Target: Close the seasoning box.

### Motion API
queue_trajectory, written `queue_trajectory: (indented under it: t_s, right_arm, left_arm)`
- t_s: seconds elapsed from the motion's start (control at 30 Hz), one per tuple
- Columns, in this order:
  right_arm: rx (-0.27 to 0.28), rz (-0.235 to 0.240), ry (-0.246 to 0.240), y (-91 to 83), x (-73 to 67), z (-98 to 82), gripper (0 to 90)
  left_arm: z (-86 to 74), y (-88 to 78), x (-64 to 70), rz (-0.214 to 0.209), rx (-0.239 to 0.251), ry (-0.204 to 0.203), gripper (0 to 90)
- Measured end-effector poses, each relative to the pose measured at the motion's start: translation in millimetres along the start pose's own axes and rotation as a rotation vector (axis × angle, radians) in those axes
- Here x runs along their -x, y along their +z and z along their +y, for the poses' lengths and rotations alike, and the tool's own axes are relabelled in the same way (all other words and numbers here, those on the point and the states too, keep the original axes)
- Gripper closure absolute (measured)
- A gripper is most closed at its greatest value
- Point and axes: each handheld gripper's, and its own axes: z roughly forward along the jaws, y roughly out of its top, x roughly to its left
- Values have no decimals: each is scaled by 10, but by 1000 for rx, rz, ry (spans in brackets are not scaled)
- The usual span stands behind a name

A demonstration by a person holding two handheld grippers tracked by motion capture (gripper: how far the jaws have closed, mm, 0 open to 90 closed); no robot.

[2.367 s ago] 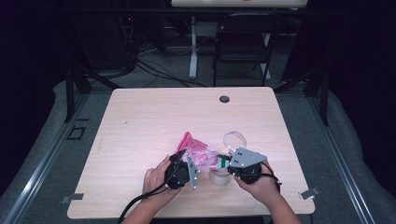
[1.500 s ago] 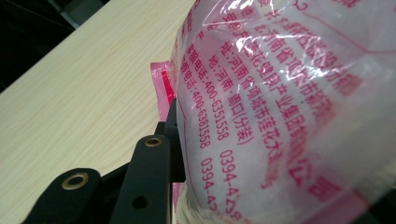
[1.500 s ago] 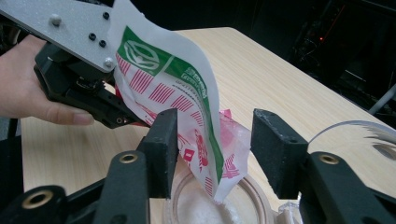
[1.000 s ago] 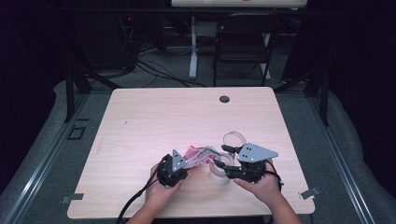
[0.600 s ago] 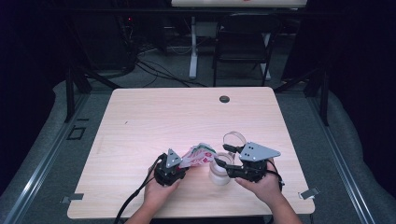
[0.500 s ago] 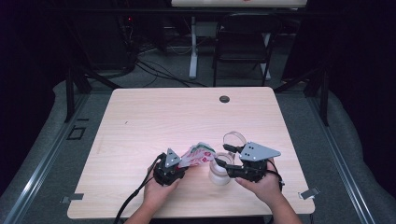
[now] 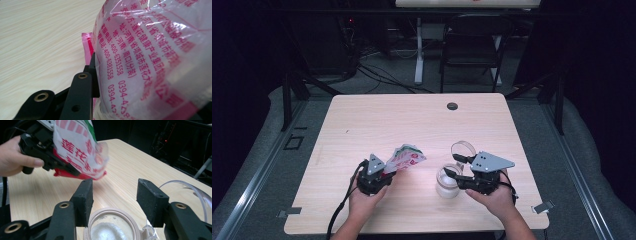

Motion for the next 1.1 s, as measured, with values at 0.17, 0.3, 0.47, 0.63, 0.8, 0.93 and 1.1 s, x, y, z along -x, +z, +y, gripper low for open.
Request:
queue_trajectory:
  t_s: [0.17,0.3,0.47,0.63,0.8,0.93,1.1]
  right_arm:
    - [-5,-9,-5,7,-5,-4,457]
    - [-11,-12,-12,3,3,-11,456]
    - [-14,-8,4,-9,34,-46,453]
    - [-23,-15,0,-22,10,-58,453]
    - [-18,-21,-7,-45,-6,-54,453]
    - [-13,-32,-2,-55,6,-52,447]
    - [-8,-39,-2,-64,11,-44,437]
  left_arm:
    - [-99,-125,-176,42,-2,-37,697]
    - [-167,-232,-304,85,-4,-62,697]
    - [-250,-346,-434,139,-13,-57,697]
    - [-333,-352,-542,162,-5,-104,696]
    - [-397,-337,-632,187,-15,-130,697]
    - [-430,-328,-657,226,-27,-131,696]
    - [-463,-323,-678,237,-33,-152,696]
